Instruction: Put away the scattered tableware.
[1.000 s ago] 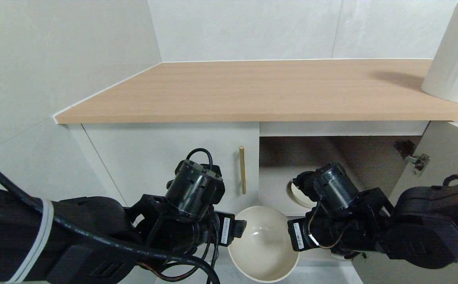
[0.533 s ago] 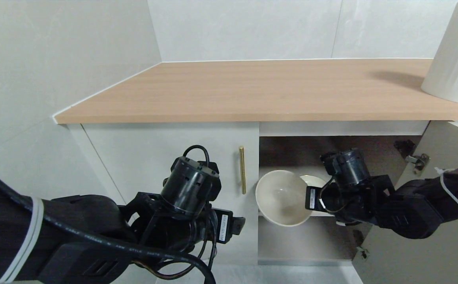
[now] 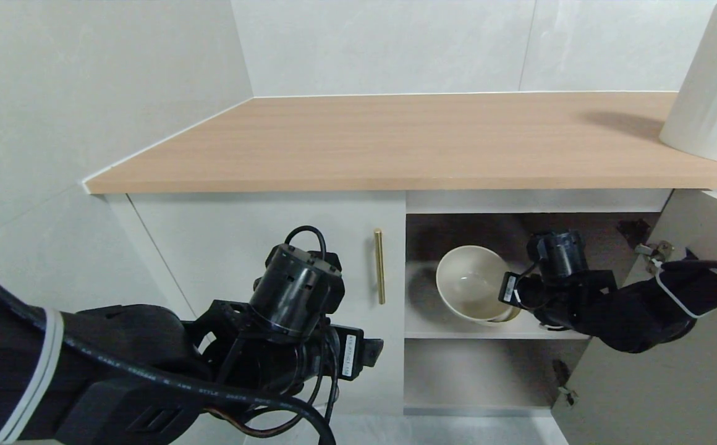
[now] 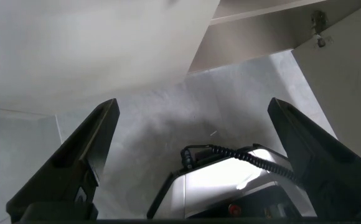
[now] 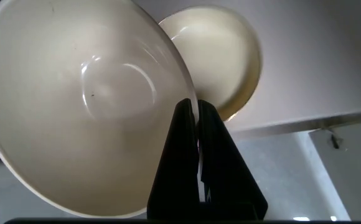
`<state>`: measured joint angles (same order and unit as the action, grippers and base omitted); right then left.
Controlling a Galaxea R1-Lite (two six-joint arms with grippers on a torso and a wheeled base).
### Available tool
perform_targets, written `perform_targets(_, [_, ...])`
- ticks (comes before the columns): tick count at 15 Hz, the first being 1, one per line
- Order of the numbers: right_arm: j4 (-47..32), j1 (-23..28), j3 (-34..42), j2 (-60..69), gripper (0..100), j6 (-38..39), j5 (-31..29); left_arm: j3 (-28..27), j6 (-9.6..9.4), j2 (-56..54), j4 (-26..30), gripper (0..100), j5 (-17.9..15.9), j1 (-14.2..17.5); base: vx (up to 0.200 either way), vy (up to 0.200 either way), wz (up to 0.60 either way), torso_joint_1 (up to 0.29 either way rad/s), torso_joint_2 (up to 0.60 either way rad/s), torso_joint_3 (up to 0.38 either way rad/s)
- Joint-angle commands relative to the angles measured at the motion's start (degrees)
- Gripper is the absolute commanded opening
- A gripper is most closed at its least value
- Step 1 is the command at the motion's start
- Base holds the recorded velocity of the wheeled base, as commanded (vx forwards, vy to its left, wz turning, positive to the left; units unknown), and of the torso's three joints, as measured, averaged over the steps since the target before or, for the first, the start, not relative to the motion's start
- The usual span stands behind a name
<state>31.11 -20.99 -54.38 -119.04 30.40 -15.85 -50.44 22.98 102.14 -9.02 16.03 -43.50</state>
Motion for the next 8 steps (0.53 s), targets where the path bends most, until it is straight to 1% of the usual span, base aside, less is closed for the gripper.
perform_targets(1, [0.0, 2.2, -1.6, -3.1, 0, 0.0, 0.0, 0.0, 0.05, 0.0, 0.0, 100, 0.1, 0.1, 0.0, 0.0, 0.0, 0.0, 0.0, 0.0])
perform_targets(8, [0.0, 4.2, -4.5, -6.1, 0, 1.6, -2.0, 0.0, 0.05, 0.1, 0.0, 100, 0.1, 0.1, 0.0, 0.0, 0.0, 0.0, 0.0, 0.0])
